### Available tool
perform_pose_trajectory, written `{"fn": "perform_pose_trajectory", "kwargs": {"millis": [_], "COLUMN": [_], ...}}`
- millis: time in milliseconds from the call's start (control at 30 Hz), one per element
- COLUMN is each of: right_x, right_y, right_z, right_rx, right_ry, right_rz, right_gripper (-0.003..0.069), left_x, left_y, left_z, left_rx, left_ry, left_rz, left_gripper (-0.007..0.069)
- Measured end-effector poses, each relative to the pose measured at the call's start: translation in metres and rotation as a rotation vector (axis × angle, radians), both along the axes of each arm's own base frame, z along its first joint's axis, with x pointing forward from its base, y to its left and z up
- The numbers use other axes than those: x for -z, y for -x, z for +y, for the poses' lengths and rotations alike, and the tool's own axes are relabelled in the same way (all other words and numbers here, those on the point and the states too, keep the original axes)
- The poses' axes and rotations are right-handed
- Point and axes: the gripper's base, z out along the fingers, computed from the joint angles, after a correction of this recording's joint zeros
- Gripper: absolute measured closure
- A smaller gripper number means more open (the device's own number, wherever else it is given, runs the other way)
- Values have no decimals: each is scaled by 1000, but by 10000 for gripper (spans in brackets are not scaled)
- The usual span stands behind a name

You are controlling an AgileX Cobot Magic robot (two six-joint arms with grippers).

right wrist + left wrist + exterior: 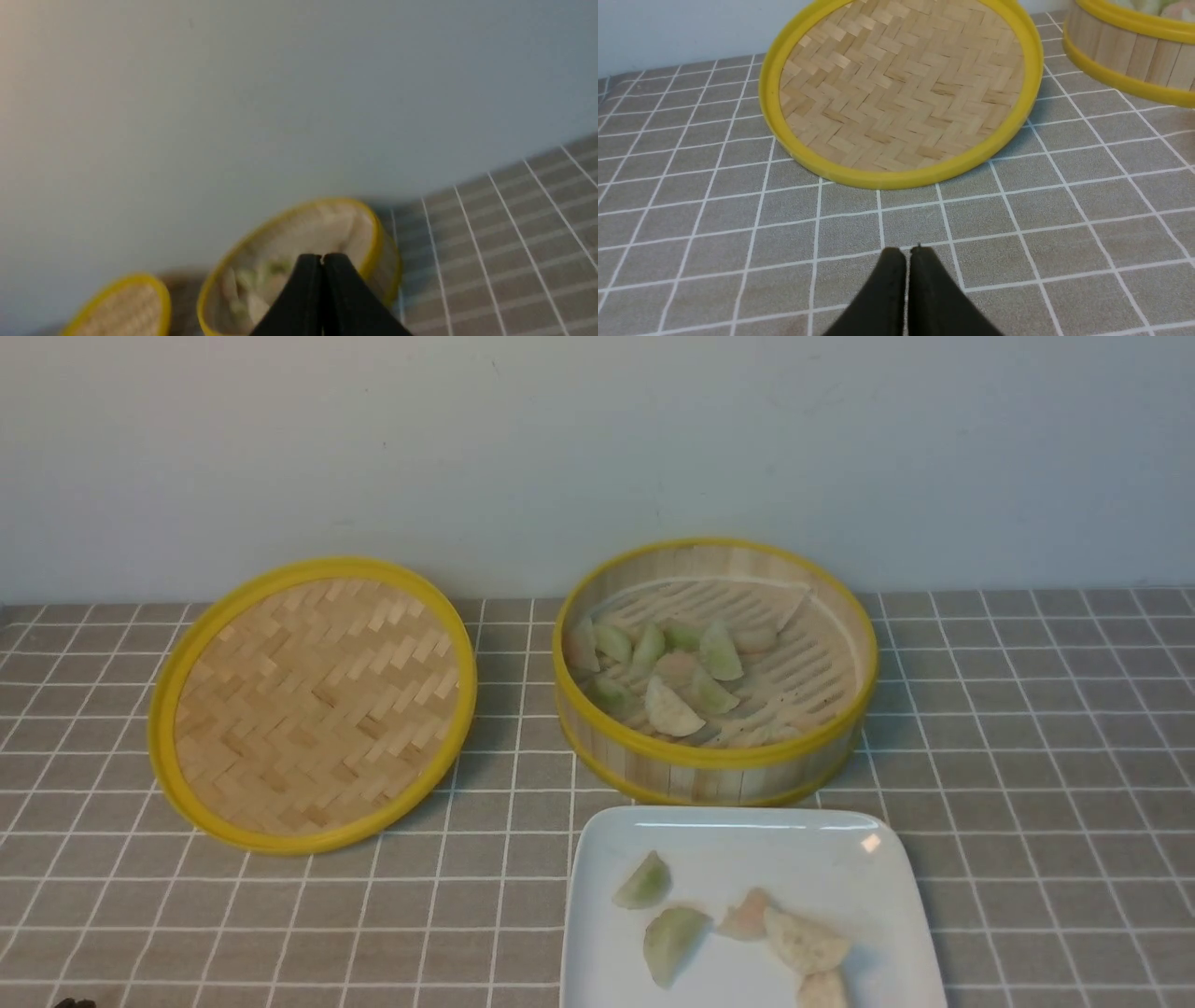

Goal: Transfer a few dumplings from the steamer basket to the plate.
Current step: Use the right arm to grab a dumpling from inside the steamer

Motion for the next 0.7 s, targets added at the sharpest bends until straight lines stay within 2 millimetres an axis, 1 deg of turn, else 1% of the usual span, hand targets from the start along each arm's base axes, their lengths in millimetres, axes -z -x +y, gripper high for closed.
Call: {"fn": "perform_pose_trajectory", "kwargs": {"millis": [100, 133, 167, 200, 233, 267, 300, 333, 367, 400, 433, 533, 567, 633, 667, 700], "right_x": [-14, -17, -19, -24, -25, -25, -26, -29, -31, -34, -36, -35, -35, -32, -32, -29], "right_y": [-31, -43, -50, -64, -69, -84, -92, -111, -123, -125, -141, -173, -177, -206, -206, -223], "right_z": [4, 5, 5, 5, 5, 6, 6, 6, 7, 7, 8, 13, 14, 28, 28, 40], "right_rx": [-90, -116, -130, -157, -164, -183, -190, -214, -227, -229, -245, -281, -288, -346, -346, -382], "right_ry": [105, 133, 147, 172, 180, 199, 206, 225, 229, 231, 229, 235, 239, 285, 285, 323], "right_rz": [298, 373, 411, 469, 484, 525, 537, 559, 569, 566, 582, 629, 633, 653, 653, 665], "right_gripper": [668, 668, 668, 668, 668, 668, 668, 668, 668, 668, 667, 665, 664, 651, 651, 637], "left_x": [0, 0, 0, 0, 0, 0, 0, 0, 0, 0, 0, 0, 0, 0, 0, 0], "left_y": [0, 0, 0, 0, 0, 0, 0, 0, 0, 0, 0, 0, 0, 0, 0, 0], "left_z": [0, 0, 0, 0, 0, 0, 0, 0, 0, 0, 0, 0, 0, 0, 0, 0], "left_rx": [0, 0, 0, 0, 0, 0, 0, 0, 0, 0, 0, 0, 0, 0, 0, 0], "left_ry": [0, 0, 0, 0, 0, 0, 0, 0, 0, 0, 0, 0, 0, 0, 0, 0], "left_rz": [0, 0, 0, 0, 0, 0, 0, 0, 0, 0, 0, 0, 0, 0, 0, 0], "left_gripper": [629, 629, 629, 629, 629, 629, 629, 629, 629, 629, 629, 629, 629, 629, 629, 629]}}
